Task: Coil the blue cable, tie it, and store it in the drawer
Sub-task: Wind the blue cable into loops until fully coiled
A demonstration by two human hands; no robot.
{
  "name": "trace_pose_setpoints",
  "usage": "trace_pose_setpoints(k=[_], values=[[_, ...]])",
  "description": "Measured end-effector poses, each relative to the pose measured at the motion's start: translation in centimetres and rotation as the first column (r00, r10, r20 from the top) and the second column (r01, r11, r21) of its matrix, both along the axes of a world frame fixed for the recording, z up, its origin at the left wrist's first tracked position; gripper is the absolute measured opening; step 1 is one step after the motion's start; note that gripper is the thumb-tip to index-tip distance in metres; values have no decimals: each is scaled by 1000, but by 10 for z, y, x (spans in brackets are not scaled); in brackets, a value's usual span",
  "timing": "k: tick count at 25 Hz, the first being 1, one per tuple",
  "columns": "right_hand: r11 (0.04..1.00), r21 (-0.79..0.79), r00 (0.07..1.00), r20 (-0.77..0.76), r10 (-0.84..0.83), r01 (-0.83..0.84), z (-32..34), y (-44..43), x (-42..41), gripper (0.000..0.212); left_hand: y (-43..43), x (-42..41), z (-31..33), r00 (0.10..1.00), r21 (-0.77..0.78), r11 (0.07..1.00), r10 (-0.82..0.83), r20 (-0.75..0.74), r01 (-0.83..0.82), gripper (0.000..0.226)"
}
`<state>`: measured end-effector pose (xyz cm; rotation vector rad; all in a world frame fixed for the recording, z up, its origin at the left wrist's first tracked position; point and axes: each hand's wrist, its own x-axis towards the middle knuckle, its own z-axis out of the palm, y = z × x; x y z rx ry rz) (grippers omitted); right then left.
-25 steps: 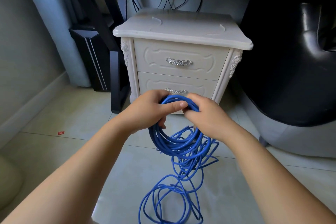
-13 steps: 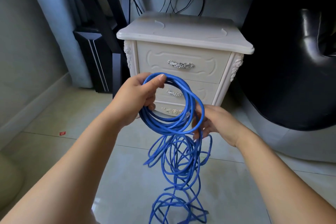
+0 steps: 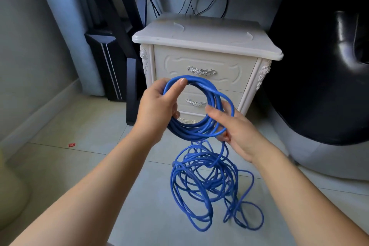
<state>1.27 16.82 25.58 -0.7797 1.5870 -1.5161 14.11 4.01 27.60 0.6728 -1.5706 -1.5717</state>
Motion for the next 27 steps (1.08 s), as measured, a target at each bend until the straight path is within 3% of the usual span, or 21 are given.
trace_pose_setpoints(k=[2,4,8,11,14,16,18,20,23,27], values=[[999,5,997,63,-33,33,4,0,-4,34,13,-6,-2,999,83,997,-4,-48,8,23],[998,18,991,113,-65,64,7,1,-8,35,19,-9,-3,995,159,987,-21,-95,36,24],[998,-11,961,269,-61,66,11,1,-5,10,23,-12,-4,986,199,974,-82,-144,110,24],[985,-67,934,333,-128,159,9,1,-2,19,26,-12,-10,985,185,970,-147,-85,160,25],[971,-74,955,210,-208,228,7,0,-8,22,18,-7,-7,952,134,953,-286,109,271,30],[973,-45,974,-10,-227,227,8,0,-11,25,9,-3,-5,922,126,937,-343,179,324,46],[982,11,948,-265,-177,187,9,0,-8,27,4,-1,-3,909,0,938,-336,247,347,55],[984,66,901,-416,-122,164,10,0,-3,28,7,0,-4,865,-224,887,-289,411,403,59],[983,86,859,-502,-99,163,11,2,3,23,16,-1,-11,796,-446,769,-131,591,458,53],[990,36,919,-378,-113,136,13,6,2,21,19,-5,-6,884,-397,855,-137,447,333,21]])
